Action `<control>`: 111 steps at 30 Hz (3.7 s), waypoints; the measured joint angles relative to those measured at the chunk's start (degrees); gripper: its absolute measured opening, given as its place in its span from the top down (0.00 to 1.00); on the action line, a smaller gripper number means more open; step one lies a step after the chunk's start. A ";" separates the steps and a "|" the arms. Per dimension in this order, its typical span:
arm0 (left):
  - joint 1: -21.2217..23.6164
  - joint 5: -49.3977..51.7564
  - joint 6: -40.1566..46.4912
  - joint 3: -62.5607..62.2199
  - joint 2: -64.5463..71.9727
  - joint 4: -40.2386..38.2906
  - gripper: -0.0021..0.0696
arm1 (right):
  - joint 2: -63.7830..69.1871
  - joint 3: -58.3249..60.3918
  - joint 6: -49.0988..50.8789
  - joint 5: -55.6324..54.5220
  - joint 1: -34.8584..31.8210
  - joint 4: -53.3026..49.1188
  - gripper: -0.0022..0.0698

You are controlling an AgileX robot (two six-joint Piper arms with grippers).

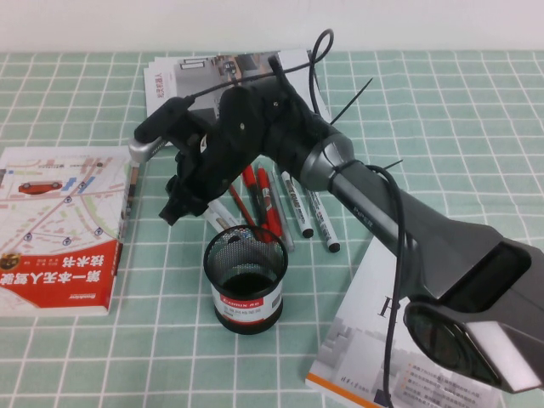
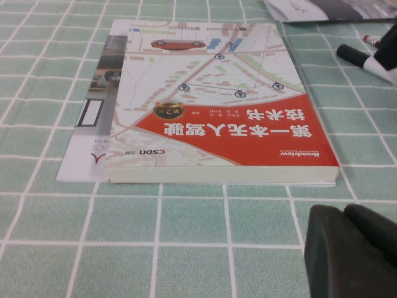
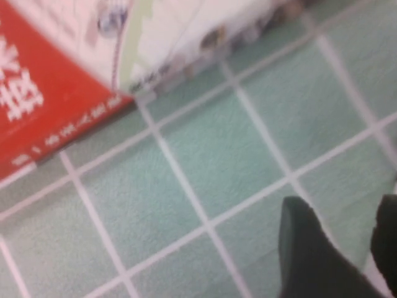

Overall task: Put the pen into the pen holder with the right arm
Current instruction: Pick up the pen on the table, then place the pen onto the pen holder

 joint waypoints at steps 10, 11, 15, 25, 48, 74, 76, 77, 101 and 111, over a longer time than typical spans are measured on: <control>0.00 0.00 0.00 0.00 0.00 0.00 0.98 | 1.18 -0.51 2.88 0.38 -0.72 -3.25 0.66; 0.00 0.00 0.00 0.00 0.00 0.00 0.98 | 1.30 -0.51 2.88 0.38 -0.72 -3.38 0.66; 0.00 0.00 0.00 0.00 0.00 0.00 0.98 | 1.65 -0.51 3.07 0.38 -0.72 -3.61 0.66; 0.00 0.00 0.00 0.00 0.00 0.00 0.98 | 1.98 -0.51 3.07 0.69 -0.72 -3.32 0.66; 0.00 0.00 0.00 0.00 0.00 0.00 0.98 | 2.50 -1.10 3.32 5.55 -0.39 -5.25 0.80; 0.00 0.00 0.00 0.00 0.00 0.00 0.98 | -18.52 -2.97 7.18 9.34 -0.39 -6.25 0.80; 0.00 0.00 0.00 0.00 0.00 0.00 0.98 | -20.29 -2.97 7.18 9.47 -0.39 -6.41 0.80; 0.00 0.00 0.00 0.00 0.00 0.00 0.98 | -21.12 -2.81 7.18 9.57 -0.39 -6.56 0.80; 0.00 0.00 0.00 0.00 0.00 0.00 0.98 | -65.57 78.43 7.31 -55.23 0.58 -1.25 0.80; 0.00 0.00 0.00 0.00 0.00 0.00 0.98 | -68.33 106.68 8.16 -101.45 7.21 -4.02 0.80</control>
